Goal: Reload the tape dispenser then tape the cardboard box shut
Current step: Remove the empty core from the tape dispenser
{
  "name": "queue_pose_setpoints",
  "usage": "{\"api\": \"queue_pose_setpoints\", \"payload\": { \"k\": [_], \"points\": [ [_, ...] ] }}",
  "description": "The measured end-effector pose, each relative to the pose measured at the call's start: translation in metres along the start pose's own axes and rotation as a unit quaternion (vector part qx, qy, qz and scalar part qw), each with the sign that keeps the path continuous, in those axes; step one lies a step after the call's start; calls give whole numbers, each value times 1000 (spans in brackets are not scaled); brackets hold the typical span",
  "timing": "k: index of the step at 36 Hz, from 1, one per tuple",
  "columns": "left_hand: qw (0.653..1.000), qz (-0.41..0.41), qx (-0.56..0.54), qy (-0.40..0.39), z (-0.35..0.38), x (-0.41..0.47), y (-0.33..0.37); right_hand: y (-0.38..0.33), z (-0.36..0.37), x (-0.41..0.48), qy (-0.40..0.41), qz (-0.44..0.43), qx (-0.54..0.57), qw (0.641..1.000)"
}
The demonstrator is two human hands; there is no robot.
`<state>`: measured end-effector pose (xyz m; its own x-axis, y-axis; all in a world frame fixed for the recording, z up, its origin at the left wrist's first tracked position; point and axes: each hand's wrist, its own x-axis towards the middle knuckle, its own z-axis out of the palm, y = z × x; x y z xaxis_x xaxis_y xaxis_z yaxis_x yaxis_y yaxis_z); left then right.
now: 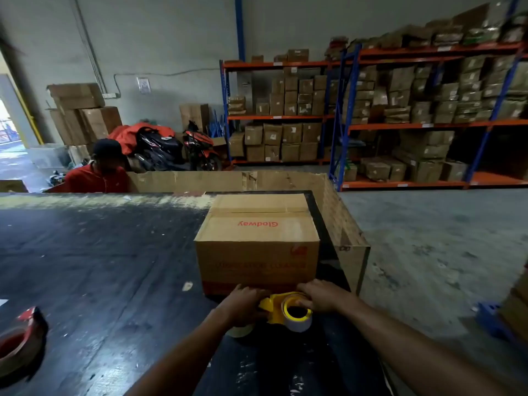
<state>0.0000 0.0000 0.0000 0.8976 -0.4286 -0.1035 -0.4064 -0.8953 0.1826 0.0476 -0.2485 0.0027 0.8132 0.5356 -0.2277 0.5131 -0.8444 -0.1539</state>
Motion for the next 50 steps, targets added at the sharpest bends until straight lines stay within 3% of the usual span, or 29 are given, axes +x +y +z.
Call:
{"api": "queue_pose_setpoints", "payload": {
  "k": [7,15,21,24,26,29,32,34,36,38,41,44,50],
  "points": [
    [999,-38,-9,27,13,5,4,-8,4,7,-10,35,-6,999],
    [998,4,-35,60,17,1,-1,-7,9,8,-26,33,8,999],
    [980,29,-65,186,20,-10,-6,-12,-18,-2,-45,40,38,997],
    [951,34,-75,298,19,-18,5,-14,-43,-10,-48,45,50,997],
    [909,25,-83,408,16,-23,19,-16,-63,-15,-42,47,83,995],
    [850,3,-201,486,5,-29,43,-19,-100,-22,-15,41,114,993],
    [825,-16,-344,448,-14,-31,65,-24,-138,-27,34,22,111,993],
    [809,-50,-452,373,-29,-27,78,-27,-156,-29,74,-1,80,994],
    [772,-70,-563,285,-43,-20,85,-30,-170,-31,108,-16,46,993],
    [740,-40,-623,249,-58,-12,88,-30,-178,-30,139,-24,20,990],
    [731,-4,-631,260,-86,-4,93,-30,-188,-30,162,-36,-1,986],
    [712,-13,-650,266,-107,5,93,-30,-196,-30,190,-30,-10,981],
    [709,-26,-649,275,-132,13,90,-38,-214,-47,232,-55,35,971]
  ]
}}
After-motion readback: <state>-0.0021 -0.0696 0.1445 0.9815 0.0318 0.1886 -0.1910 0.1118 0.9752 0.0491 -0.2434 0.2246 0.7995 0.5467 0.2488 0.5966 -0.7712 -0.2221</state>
